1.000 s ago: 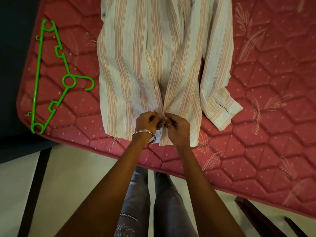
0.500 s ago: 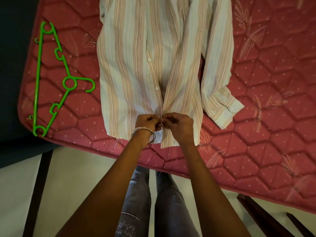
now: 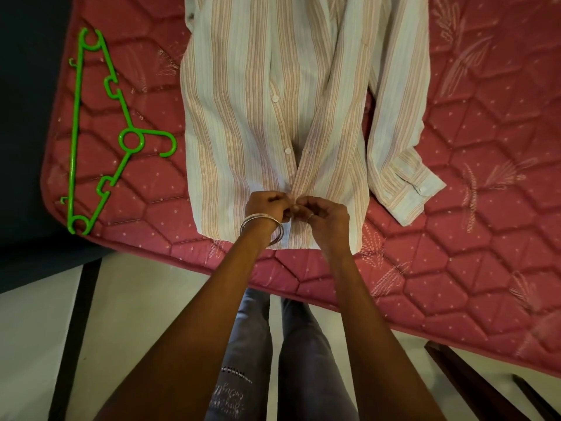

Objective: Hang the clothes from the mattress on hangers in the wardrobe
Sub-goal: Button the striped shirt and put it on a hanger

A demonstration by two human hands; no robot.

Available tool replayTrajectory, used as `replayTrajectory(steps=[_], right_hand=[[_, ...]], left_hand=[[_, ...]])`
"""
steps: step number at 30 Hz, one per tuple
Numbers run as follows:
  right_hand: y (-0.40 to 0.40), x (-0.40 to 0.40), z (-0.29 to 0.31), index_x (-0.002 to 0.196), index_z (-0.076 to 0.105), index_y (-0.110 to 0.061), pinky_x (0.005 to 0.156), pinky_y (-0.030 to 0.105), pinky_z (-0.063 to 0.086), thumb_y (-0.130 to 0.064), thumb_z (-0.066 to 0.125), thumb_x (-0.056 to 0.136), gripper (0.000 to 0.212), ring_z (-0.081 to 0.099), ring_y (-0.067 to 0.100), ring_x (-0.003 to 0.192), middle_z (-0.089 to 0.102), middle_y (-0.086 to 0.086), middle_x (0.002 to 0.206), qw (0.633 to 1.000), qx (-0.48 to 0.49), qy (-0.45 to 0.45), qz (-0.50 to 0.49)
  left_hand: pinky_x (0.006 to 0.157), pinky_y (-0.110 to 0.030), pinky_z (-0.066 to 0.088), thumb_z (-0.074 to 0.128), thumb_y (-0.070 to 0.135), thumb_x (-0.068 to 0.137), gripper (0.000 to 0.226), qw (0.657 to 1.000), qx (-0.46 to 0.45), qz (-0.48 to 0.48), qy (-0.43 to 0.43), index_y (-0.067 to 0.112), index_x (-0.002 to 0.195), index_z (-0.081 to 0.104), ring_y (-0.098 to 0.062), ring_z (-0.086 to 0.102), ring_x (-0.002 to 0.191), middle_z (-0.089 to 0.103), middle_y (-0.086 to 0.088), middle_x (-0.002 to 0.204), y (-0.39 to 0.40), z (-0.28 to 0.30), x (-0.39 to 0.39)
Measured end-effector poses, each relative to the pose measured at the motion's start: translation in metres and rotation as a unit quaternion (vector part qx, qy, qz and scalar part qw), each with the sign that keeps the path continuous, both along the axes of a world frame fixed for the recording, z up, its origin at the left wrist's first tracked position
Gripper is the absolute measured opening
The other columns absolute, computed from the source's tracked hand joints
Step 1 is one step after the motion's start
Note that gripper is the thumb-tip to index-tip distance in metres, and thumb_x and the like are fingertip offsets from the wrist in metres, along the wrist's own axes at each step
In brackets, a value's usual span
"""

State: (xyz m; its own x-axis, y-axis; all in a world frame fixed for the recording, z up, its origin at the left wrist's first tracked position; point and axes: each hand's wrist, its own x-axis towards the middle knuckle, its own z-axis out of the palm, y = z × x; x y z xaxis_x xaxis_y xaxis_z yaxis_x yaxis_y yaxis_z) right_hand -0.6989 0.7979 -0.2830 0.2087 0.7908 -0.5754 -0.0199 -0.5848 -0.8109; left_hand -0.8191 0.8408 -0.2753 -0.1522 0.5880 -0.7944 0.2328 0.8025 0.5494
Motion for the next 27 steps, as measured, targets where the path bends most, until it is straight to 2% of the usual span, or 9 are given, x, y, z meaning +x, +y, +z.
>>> replayTrajectory(steps=[1, 4, 7, 10, 14, 17, 21, 24, 27], right_hand=[[0.001, 0.0, -0.001, 0.087, 0.072, -0.005, 0.077, 0.032, 0.058, 0.006, 0.069, 0.081, 0.013, 0.07, 0.026, 0.076, 0.071, 0.011, 0.079, 1.0, -0.005, 0.007, -0.002], [0.002, 0.003, -0.002, 0.085, 0.07, -0.005, 0.081, 0.038, 0.057, 0.011, 0.066, 0.08, 0.017, 0.068, 0.025, 0.079, 0.069, 0.01, 0.079, 1.0, -0.012, 0.028, 0.007], [0.002, 0.007, -0.002, 0.085, 0.069, -0.005, 0.084, 0.04, 0.056, 0.012, 0.069, 0.077, 0.018, 0.068, 0.028, 0.084, 0.069, 0.012, 0.083, 0.999, -0.014, 0.045, 0.013], [0.004, 0.01, -0.002, 0.086, 0.069, -0.006, 0.083, 0.039, 0.056, 0.01, 0.072, 0.076, 0.019, 0.069, 0.032, 0.084, 0.07, 0.014, 0.084, 0.999, -0.01, 0.038, 0.021], [0.008, 0.009, -0.003, 0.09, 0.068, -0.001, 0.078, 0.035, 0.056, 0.01, 0.066, 0.08, 0.015, 0.067, 0.023, 0.078, 0.069, 0.013, 0.083, 0.998, -0.016, 0.061, 0.013], [0.007, 0.011, -0.004, 0.096, 0.068, 0.005, 0.08, 0.038, 0.057, 0.009, 0.065, 0.083, 0.014, 0.067, 0.023, 0.079, 0.069, 0.017, 0.086, 0.996, -0.014, 0.087, 0.02], [0.008, 0.014, -0.005, 0.093, 0.068, 0.003, 0.077, 0.029, 0.056, 0.013, 0.066, 0.079, 0.017, 0.067, 0.017, 0.077, 0.069, 0.013, 0.083, 0.996, -0.01, 0.067, 0.053], [0.01, 0.013, -0.007, 0.091, 0.068, 0.004, 0.08, 0.034, 0.057, 0.014, 0.069, 0.076, 0.018, 0.068, 0.024, 0.078, 0.069, 0.017, 0.084, 0.996, -0.005, 0.043, 0.075], [0.01, 0.013, -0.008, 0.087, 0.07, -0.002, 0.083, 0.037, 0.057, 0.018, 0.064, 0.077, 0.023, 0.068, 0.023, 0.08, 0.07, 0.011, 0.082, 0.997, -0.012, 0.046, 0.059]], left_hand=[[0.074, -0.044, 0.059, 0.07, 0.011, 0.082, 0.005, 1.0, -0.003, 0.002, 0.002, 0.009, 0.08, 0.073, -0.033, 0.07, 0.074, 0.072, -0.017, 0.081, 0.0, -0.001, 0.0], [0.073, -0.046, 0.059, 0.07, 0.011, 0.082, 0.013, 1.0, -0.012, -0.003, 0.01, 0.014, 0.07, 0.072, -0.033, 0.07, 0.072, 0.072, -0.017, 0.078, 0.002, -0.002, 0.0], [0.07, -0.045, 0.06, 0.072, 0.014, 0.082, 0.011, 0.999, -0.003, -0.043, 0.023, 0.007, 0.074, 0.073, -0.033, 0.07, 0.067, 0.071, -0.018, 0.075, 0.005, -0.003, -0.002], [0.068, -0.042, 0.06, 0.074, 0.02, 0.08, 0.015, 0.998, -0.009, -0.058, -0.001, 0.006, 0.075, 0.073, -0.031, 0.07, 0.065, 0.071, -0.017, 0.073, 0.008, 0.001, -0.001], [0.067, -0.038, 0.06, 0.073, 0.018, 0.081, 0.022, 0.997, -0.012, -0.071, -0.01, -0.003, 0.089, 0.072, -0.029, 0.07, 0.067, 0.071, -0.018, 0.078, 0.012, 0.003, -0.002], [0.066, -0.039, 0.06, 0.073, 0.016, 0.081, 0.019, 0.997, 0.002, -0.073, 0.007, -0.001, 0.087, 0.073, -0.03, 0.07, 0.067, 0.071, -0.018, 0.078, 0.01, 0.001, -0.003], [0.068, -0.042, 0.06, 0.071, 0.012, 0.083, 0.013, 0.997, 0.012, -0.073, 0.027, -0.001, 0.083, 0.073, -0.031, 0.07, 0.066, 0.071, -0.018, 0.076, 0.004, -0.004, -0.001], [0.072, -0.043, 0.059, 0.068, 0.009, 0.085, 0.013, 0.997, 0.004, -0.072, 0.012, -0.003, 0.089, 0.072, -0.032, 0.069, 0.071, 0.07, -0.02, 0.08, 0.004, -0.005, 0.0], [0.073, -0.042, 0.059, 0.065, 0.007, 0.086, 0.012, 0.998, -0.006, -0.066, -0.003, -0.001, 0.093, 0.071, -0.034, 0.069, 0.078, 0.07, -0.021, 0.087, 0.005, -0.002, 0.001]])
